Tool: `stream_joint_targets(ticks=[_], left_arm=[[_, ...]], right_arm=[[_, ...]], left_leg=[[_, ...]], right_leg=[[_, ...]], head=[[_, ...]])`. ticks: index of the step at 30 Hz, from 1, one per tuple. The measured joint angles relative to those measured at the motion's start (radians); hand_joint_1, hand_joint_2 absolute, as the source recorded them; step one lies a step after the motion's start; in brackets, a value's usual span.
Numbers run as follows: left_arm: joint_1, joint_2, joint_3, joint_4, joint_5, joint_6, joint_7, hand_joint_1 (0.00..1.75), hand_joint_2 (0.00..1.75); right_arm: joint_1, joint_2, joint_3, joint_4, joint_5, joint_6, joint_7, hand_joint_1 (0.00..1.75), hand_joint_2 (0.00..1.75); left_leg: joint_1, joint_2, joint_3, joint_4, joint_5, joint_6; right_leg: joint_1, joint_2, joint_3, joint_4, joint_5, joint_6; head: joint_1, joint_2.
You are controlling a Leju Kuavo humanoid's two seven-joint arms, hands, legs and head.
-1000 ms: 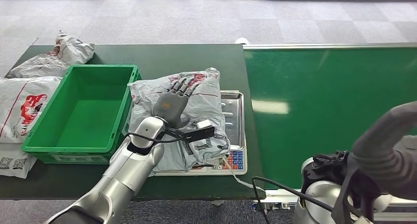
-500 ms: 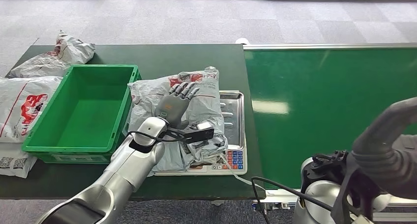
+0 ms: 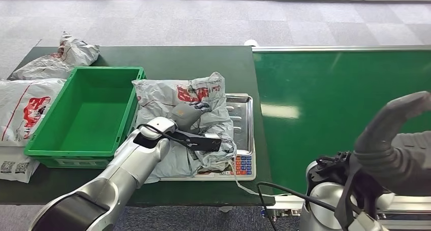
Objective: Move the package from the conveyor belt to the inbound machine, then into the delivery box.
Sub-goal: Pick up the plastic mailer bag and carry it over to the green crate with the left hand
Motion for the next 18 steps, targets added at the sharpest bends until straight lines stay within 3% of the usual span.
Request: stream_joint_targets(ticks=[11,16,18], left_arm=[[-0.036,0.012,0.001,0.036,0.048,-0.126,-0.079,1.75,1.75],[-0.038,0.013,0.001,0.047,0.069,-0.112,-0.087,1.75,1.75],[-0.037,0.014,0.001,0.047,0.086,-0.053,-0.081,1.75,1.75]], right_arm=[[-0.002,0.0,0.006,0.009,-0.02,0.0,0.0,0.0,1.75],[-0.002,0.0,0.006,0.009,-0.017,0.0,0.0,0.0,1.75],[-0.001,0.0,0.005,0.008,-0.009,0.0,0.0,0.0,1.75]], left_leg=[[0.0,0.0,0.002,0.0,0.0,0.0],[0.0,0.0,0.002,0.0,0.0,0.0],[0.0,0.001,0.002,0.0,0.0,0.0]], right_leg=[[0.0,0.0,0.002,0.0,0.0,0.0],[0.0,0.0,0.001,0.0,0.0,0.0],[0.001,0.0,0.001,0.0,0.0,0.0]], head=[[0.0,0.0],[0.0,0.0],[0.0,0.0]])
